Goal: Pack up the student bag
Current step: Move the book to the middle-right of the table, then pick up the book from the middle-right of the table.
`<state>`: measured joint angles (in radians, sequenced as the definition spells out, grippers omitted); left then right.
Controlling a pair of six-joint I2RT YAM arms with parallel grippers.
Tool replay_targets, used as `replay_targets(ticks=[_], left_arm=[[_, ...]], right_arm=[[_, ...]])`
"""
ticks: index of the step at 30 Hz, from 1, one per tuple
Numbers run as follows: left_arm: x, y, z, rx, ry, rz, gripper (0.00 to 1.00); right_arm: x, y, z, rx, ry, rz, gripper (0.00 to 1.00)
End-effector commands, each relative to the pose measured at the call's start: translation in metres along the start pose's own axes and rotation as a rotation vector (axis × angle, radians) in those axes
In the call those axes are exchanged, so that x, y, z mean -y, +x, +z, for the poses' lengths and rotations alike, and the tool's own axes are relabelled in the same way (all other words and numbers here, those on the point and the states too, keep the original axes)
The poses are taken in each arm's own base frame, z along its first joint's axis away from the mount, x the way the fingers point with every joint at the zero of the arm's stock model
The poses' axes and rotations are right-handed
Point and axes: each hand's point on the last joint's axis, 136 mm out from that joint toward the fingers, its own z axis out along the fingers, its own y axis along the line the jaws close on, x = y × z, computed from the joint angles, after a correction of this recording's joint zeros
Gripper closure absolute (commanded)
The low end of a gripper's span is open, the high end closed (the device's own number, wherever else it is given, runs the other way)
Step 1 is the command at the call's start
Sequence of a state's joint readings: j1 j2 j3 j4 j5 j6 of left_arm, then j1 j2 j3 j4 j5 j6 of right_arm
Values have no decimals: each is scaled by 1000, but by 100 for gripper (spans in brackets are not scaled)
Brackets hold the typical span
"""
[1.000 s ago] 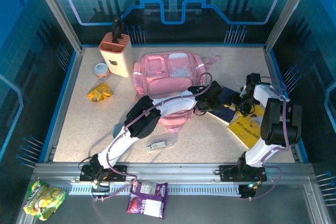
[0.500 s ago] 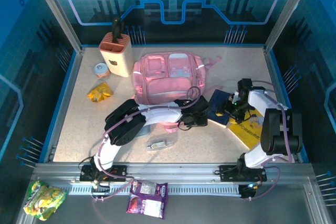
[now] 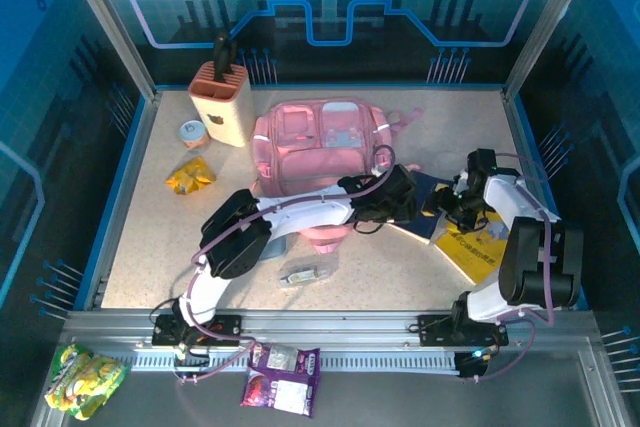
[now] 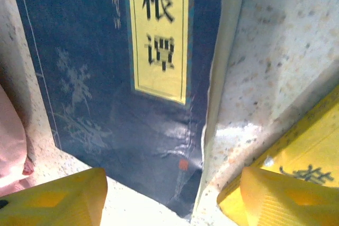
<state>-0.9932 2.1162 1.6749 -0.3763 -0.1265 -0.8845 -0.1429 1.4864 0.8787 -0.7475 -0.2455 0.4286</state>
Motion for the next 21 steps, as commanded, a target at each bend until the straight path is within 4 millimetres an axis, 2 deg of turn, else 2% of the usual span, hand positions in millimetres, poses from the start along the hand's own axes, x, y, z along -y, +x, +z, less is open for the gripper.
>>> replay_targets(ticks=[1,4,6,10,14,17,21], left_arm=[[-21,3,27,-50,-62,-40,47],[-29,6,36,-78,-94,-87,51],[-35,8,41,-94,-105,-126,52],[-33,9,47,-105,-77,-147,53],[-39,13,55,-139,-110,-167,54],[-46,16,58,-148,-135,-184,57],[-52,23,60,-172,-155,-191,58]], right_arm=[[-4,-14,3,17,-43,16,33],[-11,-16,8,11,-73,-3,36],[-9,-16,14,0,-67,4,39],[-7,-17,20,-11,-49,3,39],[-3,-16,25,-20,-16,4,39],[-8,-14,28,-35,-40,-4,39],[-16,-14,20,-13,-65,-18,40]])
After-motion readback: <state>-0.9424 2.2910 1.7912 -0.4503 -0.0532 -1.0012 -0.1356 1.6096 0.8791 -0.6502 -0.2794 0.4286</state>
